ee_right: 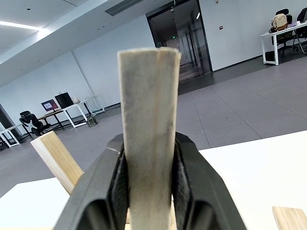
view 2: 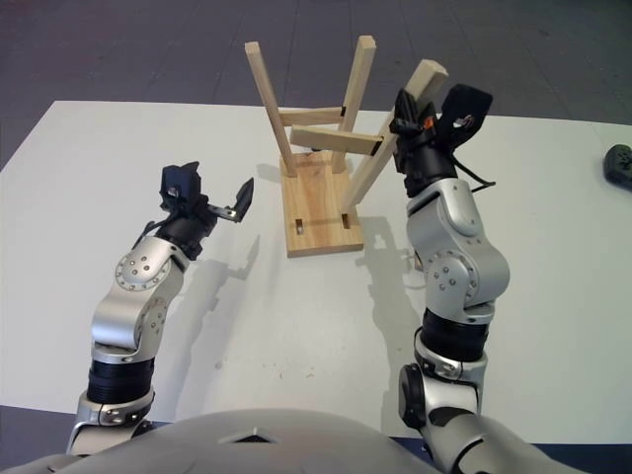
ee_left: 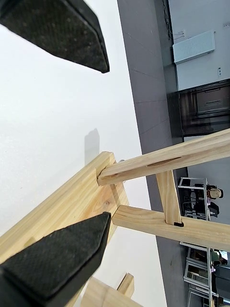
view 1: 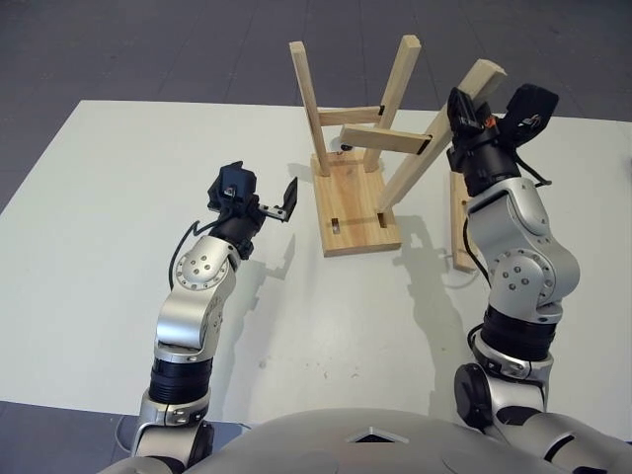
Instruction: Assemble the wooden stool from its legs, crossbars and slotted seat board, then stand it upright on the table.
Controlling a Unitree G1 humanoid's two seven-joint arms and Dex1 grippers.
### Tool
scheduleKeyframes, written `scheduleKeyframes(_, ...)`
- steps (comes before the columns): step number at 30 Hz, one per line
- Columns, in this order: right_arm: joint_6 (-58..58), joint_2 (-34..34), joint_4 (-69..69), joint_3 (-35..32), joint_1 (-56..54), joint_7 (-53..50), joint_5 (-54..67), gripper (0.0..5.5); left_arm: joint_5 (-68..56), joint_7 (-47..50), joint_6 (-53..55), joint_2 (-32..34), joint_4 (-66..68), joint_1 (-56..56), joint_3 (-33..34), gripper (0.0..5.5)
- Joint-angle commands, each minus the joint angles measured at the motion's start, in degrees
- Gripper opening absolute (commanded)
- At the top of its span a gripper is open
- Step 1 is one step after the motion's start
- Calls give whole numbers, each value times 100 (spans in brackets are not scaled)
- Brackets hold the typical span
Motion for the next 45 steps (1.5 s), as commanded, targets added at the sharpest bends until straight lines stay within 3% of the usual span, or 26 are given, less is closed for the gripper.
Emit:
scheduleKeyframes(1,104,12,-106,-65,28,11,-6,102,68,-12,-50,9,52,68,23,540)
scheduleKeyframes(15,65,118,-146,61,533,108,-187,102,108,-12,-109,28,100,85,22,540)
scheduleKeyframes(39,-336,285,302,245,398,550,-782,102,176,-55,-124,-8,106,100,-46,540)
scheduleKeyframes(45,-170,98,-167,418,1205,758,-943,102,209,-64,-123,-4,84,117,-39,540)
